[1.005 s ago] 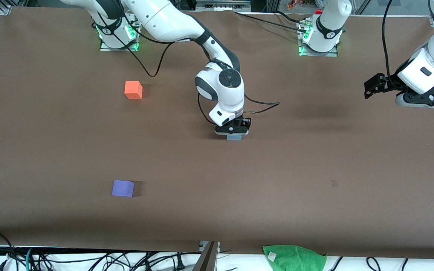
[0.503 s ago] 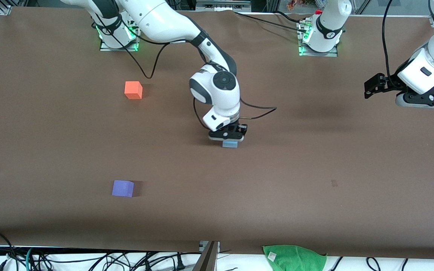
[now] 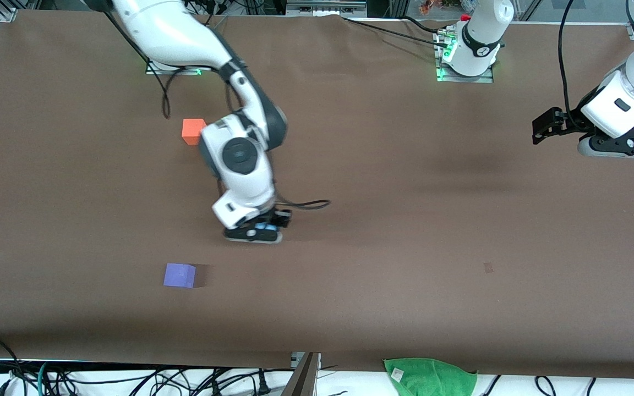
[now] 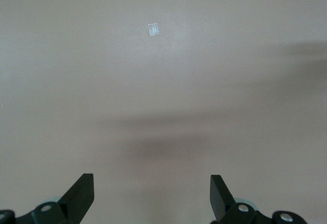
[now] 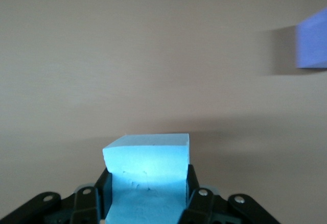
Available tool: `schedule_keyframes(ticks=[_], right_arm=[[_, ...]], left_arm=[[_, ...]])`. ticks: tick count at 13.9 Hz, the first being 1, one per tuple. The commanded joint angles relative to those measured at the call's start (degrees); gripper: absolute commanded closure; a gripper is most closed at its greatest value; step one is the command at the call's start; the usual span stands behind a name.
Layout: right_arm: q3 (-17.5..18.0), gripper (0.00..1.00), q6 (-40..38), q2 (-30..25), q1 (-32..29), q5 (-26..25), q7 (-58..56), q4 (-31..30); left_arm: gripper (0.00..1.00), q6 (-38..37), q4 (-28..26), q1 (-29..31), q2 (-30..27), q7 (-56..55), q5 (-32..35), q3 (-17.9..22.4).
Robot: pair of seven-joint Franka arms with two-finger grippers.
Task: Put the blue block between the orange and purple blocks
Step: 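Carry the blue cube with the right gripper toward the orange cube, then lower the blue cube between orange and purple cubes, open the right gripper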
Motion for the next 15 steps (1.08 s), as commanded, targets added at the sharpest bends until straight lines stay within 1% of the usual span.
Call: schedule_keyframes(ticks=[1,2,5,6,8,10,15], right_arm=[[-0.02,0.48,7.94,-13.09,-2.66,1.06,-6.07,-21.05],[-0.73,0.48,9.19,-15.39,-3.46,1.06,-8.01,-25.19],[-4.16,0.48,10.34,-19.18,-5.83,1.41,-14.6,-32.07],[-4.34,0.48,11.82,-19.54,-7.41,2.11,-17.14,-34.27],[-4.34,0.48,18.31,-19.45,-10.05,4.3,-22.59,-38.83],[-4.34,0.48,23.68,-19.45,-10.15,5.72,-23.58,-42.8],[-3.99,0.48,24.23,-19.01,-10.06,6.51,-22.44,-43.52]], left_arm=[[0.0,-0.54,1.56,-0.14,0.83,0.83,-1.42,0.35],[0.0,-0.54,1.56,-0.14,0.83,0.83,-1.42,0.35],[0.0,-0.54,1.56,-0.06,0.83,0.83,-1.42,0.35],[0.0,-0.54,1.56,-0.06,0.83,0.83,-1.42,0.35],[0.0,-0.54,1.56,-0.06,0.83,0.83,-1.42,0.35],[0.0,-0.54,1.56,-0.06,0.83,0.83,-1.42,0.35],[0.0,-0.54,1.56,0.03,0.83,0.83,-1.42,0.35]])
